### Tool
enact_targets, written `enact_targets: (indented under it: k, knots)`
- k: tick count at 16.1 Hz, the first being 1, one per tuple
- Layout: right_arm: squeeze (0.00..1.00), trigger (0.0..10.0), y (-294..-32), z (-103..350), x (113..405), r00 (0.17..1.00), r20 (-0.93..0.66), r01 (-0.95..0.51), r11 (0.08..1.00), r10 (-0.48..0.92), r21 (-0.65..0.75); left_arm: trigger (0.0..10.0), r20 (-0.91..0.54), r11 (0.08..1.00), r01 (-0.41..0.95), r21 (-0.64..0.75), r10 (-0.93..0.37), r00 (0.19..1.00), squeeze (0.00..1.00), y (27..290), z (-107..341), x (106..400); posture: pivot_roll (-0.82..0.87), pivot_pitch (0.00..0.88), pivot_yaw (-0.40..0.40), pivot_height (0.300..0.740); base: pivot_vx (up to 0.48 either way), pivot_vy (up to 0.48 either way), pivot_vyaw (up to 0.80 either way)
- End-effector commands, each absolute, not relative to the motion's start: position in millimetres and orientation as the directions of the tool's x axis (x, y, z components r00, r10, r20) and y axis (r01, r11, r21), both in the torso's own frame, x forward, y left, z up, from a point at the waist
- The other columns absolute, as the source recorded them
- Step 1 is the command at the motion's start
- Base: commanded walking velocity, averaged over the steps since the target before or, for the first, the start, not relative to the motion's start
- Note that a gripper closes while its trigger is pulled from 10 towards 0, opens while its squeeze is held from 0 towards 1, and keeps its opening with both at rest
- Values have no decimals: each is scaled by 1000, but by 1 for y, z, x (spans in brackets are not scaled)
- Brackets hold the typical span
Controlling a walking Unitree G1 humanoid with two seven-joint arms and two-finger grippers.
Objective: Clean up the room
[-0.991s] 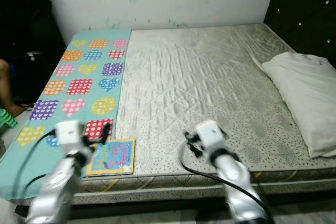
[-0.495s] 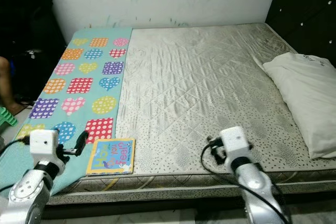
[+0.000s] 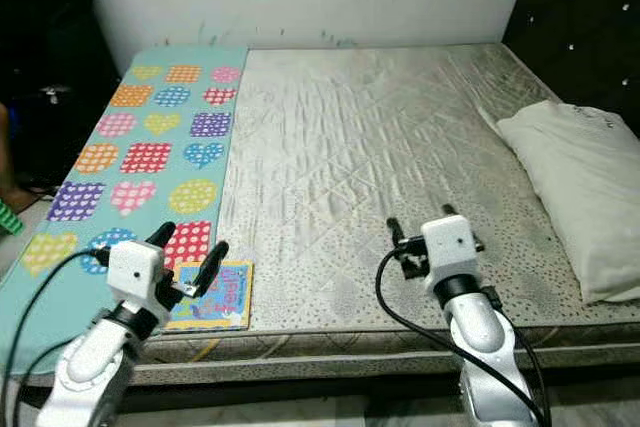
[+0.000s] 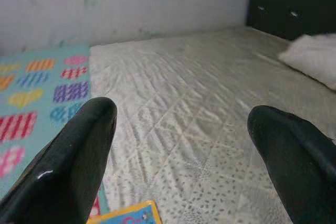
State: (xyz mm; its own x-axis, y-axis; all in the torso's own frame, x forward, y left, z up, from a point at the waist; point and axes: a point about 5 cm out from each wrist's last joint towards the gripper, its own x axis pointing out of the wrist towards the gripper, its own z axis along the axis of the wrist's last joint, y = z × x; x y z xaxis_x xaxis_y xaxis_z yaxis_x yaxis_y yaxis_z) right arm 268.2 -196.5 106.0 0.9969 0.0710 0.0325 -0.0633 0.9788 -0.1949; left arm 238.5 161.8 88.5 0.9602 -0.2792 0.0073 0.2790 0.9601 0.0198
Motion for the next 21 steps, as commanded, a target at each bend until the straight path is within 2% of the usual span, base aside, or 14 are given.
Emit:
enact_targets:
  k: [1, 3, 4, 5, 6, 7, 12, 16, 21]
  knots:
    - [0, 10000, -206, 109, 263, 995, 89, 45, 991, -33, -127, 10000, -33, 990, 143, -19, -143, 989, 0, 183, 83, 235, -195, 3, 11, 740, 0, 0, 0]
    - [0, 10000, -207, 106, 259, 997, 66, 37, 997, -33, -65, 10000, -54, 997, 43, -69, -46, 997, 0, 201, 80, 228, -186, 5, 16, 740, 0, 0, 0]
    - [0, 10000, -201, 102, 252, 997, 69, -23, 996, 29, -83, 10000, -74, 996, -86, -6, 85, 994, 0, 216, 79, 225, -180, 3, 21, 740, 0, 0, 0]
    - [0, 10000, -199, 100, 250, 997, 54, -43, 995, 48, -87, 10000, -86, 993, -120, 2, 120, 989, 0, 221, 78, 223, -180, 4, 22, 740, 0, 0, 0]
    - [0, 10000, -197, 97, 249, 998, 41, -46, 995, 50, -91, 10000, -101, 994, -102, -30, 98, 990, 0, 221, 78, 223, -181, 4, 28, 740, 0, 0, 0]
    - [0, 10000, -195, 94, 250, 998, 27, -53, 993, 56, -102, 10000, -94, 998, -13, -59, 7, 996, 0, 215, 78, 224, -184, 2, 37, 740, 0, 0, 0]
    - [0, 10000, -200, 78, 252, 996, -82, 7, 988, -20, -153, 10000, -131, 999, -7, -49, 0, 991, 0, 207, 71, 230, -188, 0, 44, 740, 0, 0, 0]
    - [0, 10000, -198, 74, 255, 993, -114, -31, 989, 15, -141, 10000, -150, 997, -9, -72, -2, 989, 0, 207, 68, 233, -184, 0, 40, 740, 0, 0, 0]
    - [0, 10000, -196, 76, 261, 993, -117, -45, 989, 28, -143, 10000, -174, 993, -24, -114, 4, 985, 0, 206, 67, 237, -186, 0, 40, 740, 0, 53, -515]
